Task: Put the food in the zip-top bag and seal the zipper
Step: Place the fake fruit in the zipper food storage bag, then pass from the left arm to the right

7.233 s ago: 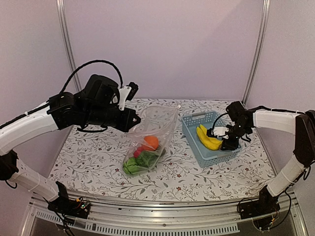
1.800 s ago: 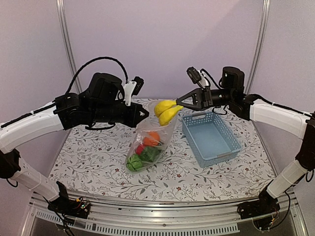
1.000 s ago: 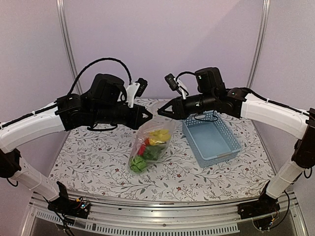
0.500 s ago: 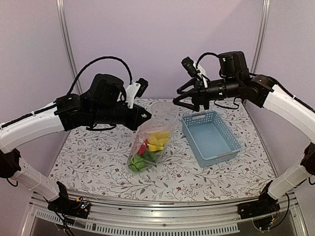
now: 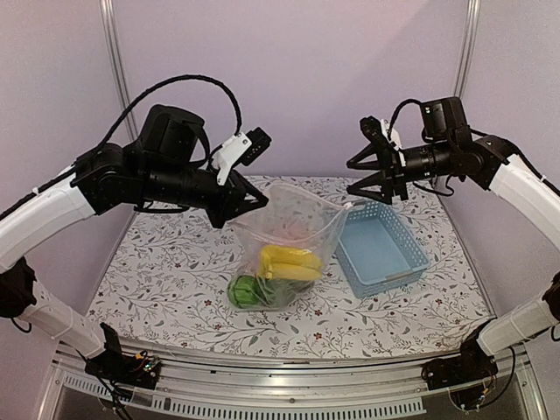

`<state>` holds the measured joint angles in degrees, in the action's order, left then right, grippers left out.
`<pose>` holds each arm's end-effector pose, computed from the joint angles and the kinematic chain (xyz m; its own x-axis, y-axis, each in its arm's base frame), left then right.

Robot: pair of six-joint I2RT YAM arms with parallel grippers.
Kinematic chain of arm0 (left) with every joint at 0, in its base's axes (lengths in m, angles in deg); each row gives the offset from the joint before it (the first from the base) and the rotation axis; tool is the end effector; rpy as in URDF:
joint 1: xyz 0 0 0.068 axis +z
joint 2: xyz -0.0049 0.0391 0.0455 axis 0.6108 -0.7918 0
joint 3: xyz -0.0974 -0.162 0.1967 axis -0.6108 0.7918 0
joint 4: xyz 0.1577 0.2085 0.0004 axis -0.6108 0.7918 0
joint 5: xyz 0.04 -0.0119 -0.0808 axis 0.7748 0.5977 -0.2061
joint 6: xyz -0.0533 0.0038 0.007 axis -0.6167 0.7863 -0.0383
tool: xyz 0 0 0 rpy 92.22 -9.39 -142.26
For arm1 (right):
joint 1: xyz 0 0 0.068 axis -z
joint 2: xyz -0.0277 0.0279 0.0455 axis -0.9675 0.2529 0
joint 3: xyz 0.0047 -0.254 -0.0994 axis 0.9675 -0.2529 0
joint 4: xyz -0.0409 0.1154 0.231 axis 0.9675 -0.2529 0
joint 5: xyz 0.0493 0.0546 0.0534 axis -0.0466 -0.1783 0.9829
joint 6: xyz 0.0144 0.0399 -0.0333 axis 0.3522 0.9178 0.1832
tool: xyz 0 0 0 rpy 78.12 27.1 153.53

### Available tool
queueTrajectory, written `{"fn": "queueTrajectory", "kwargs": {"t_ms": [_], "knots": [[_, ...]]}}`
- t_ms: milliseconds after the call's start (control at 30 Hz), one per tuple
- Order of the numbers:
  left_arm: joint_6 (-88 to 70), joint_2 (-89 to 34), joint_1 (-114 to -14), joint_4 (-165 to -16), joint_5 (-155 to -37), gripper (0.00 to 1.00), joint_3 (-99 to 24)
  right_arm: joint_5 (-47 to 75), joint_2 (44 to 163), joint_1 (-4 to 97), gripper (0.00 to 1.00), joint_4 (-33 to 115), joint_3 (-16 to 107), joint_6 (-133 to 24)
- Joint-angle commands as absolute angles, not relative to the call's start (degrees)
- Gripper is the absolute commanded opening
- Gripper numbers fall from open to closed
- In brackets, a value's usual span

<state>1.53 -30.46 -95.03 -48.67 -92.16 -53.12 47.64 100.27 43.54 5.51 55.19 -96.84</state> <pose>0.1567 -0.2498 0.4142 -0.2889 0.4199 -0.8603 0.8706 0.4890 -0.0536 0.2332 0.1723 0.4144 0.1822 -0.4009 -0.8978 -0.9608 0.1216 -0.2493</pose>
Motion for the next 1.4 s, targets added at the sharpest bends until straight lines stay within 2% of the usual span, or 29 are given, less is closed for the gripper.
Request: {"fn": "queueTrajectory", "kwargs": {"t_ms": [0, 67, 200, 500, 700, 833, 933, 1133, 1267, 1367], "knots": [[4.96, -29.18, -95.73, -46.02, -88.50, 0.00, -48.49, 52.69, 100.02, 43.54, 0.63, 1.43, 50.00, -103.96], [4.41, -28.91, -95.65, -46.61, -86.66, 0.00, -46.62, 55.96, 100.37, 43.11, 0.64, 0.10, 48.36, -106.00], [4.22, -28.94, -95.65, -47.00, -84.75, 0.00, -44.38, 53.87, 100.26, 40.23, 0.66, 0.73, 44.65, -108.55], [2.88, -28.95, -95.60, -50.32, -81.34, 0.00, -42.90, 58.39, 100.31, 39.93, 0.67, -3.73, 43.53, -111.55], [3.89, -28.50, -95.44, -51.78, -77.14, 0.00, -43.19, 55.93, 99.46, 39.93, 0.64, -6.42, 40.76, -114.18], [4.08, -28.79, -95.33, -52.72, -77.32, 0.00, -43.17, 61.05, 99.72, 39.77, 0.62, -7.15, 40.45, -115.36], [3.75, -29.64, -95.32, -52.31, -77.53, 0.00, -44.24, 63.00, 99.39, 39.20, 0.61, -1.92, 39.53, -111.12], [3.03, -29.21, -95.33, -52.42, -78.15, 0.00, -44.34, 62.41, 101.85, 38.53, 0.37, 4.41, 40.14, -101.64], [3.12, -29.13, -95.26, -52.00, -77.94, 0.00, -44.70, 61.87, 102.69, 38.57, 0.16, 7.03, 40.14, -99.24], [3.11, -29.28, -95.31, -51.28, -78.29, 0.00, -45.94, 61.33, 102.83, 38.53, 0.08, 8.28, 40.62, -97.63]]}}
